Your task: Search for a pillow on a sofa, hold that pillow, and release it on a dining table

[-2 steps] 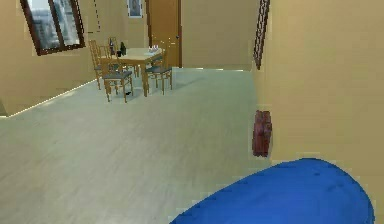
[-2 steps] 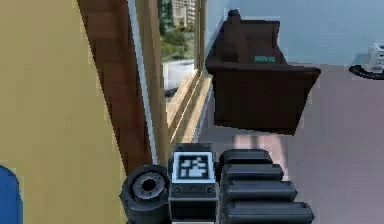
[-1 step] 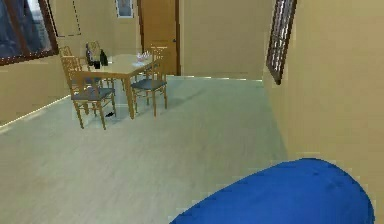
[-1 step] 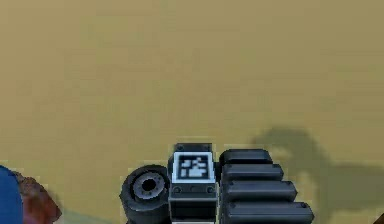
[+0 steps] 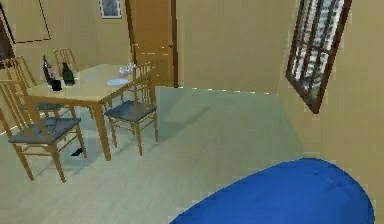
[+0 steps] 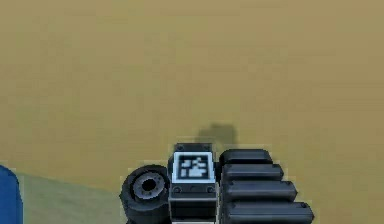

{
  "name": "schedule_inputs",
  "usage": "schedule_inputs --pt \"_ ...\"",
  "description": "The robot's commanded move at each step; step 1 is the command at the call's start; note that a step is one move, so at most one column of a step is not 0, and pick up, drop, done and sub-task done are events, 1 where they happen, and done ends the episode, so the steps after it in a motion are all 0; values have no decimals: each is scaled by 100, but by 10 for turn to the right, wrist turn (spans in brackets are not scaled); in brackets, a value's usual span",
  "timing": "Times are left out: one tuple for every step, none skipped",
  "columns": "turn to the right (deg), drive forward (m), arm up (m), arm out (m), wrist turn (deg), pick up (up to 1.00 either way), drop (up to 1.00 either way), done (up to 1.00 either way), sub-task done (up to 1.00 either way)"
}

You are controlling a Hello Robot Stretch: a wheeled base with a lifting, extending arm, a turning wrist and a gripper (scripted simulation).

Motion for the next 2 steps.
schedule_inputs --pt "0 100 0 0 0 0 0 0 0" --pt "0 100 0 0 0 0 0 0 0"
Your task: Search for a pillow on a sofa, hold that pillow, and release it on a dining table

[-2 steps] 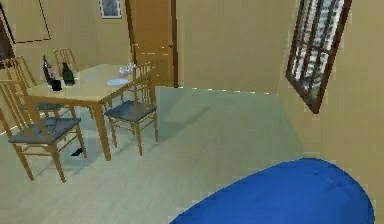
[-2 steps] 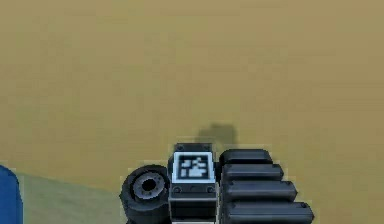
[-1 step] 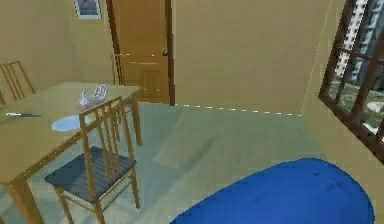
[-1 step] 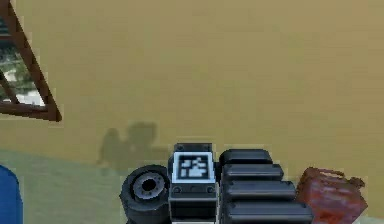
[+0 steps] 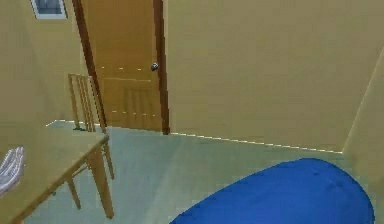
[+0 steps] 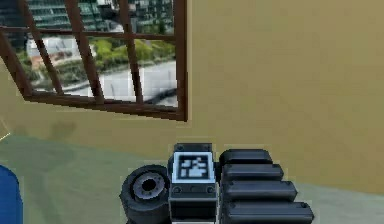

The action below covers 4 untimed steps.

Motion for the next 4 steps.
schedule_inputs --pt "0 30 0 0 0 0 0 0 0" --pt "-390 0 0 0 0 0 0 0 0" --pt "-30 0 0 0 0 0 0 0 0" --pt "450 0 0 0 0 0 0 0 0"
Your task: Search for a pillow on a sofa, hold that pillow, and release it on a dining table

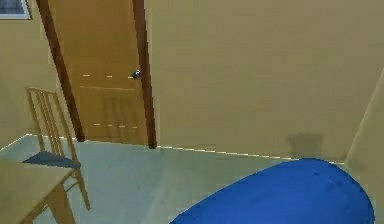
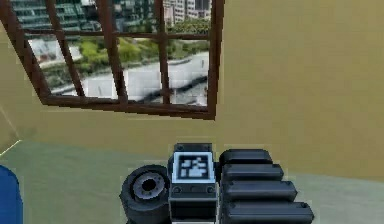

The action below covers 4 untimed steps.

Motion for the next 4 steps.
schedule_inputs --pt "450 0 0 0 0 0 0 0 0" --pt "450 0 0 0 0 0 0 0 0" --pt "60 0 0 0 0 0 0 0 0" --pt "0 5 0 0 0 0 0 0 0"
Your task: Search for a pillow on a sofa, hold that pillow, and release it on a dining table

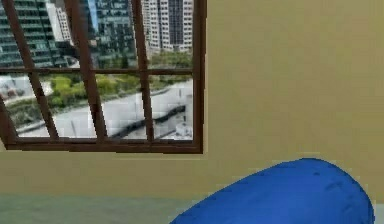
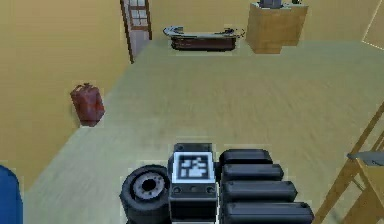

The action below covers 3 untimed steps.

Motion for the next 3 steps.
schedule_inputs --pt "-450 0 0 0 0 0 0 0 0" --pt "-450 0 0 0 0 0 0 0 0" --pt "-390 0 0 0 0 0 0 0 0"
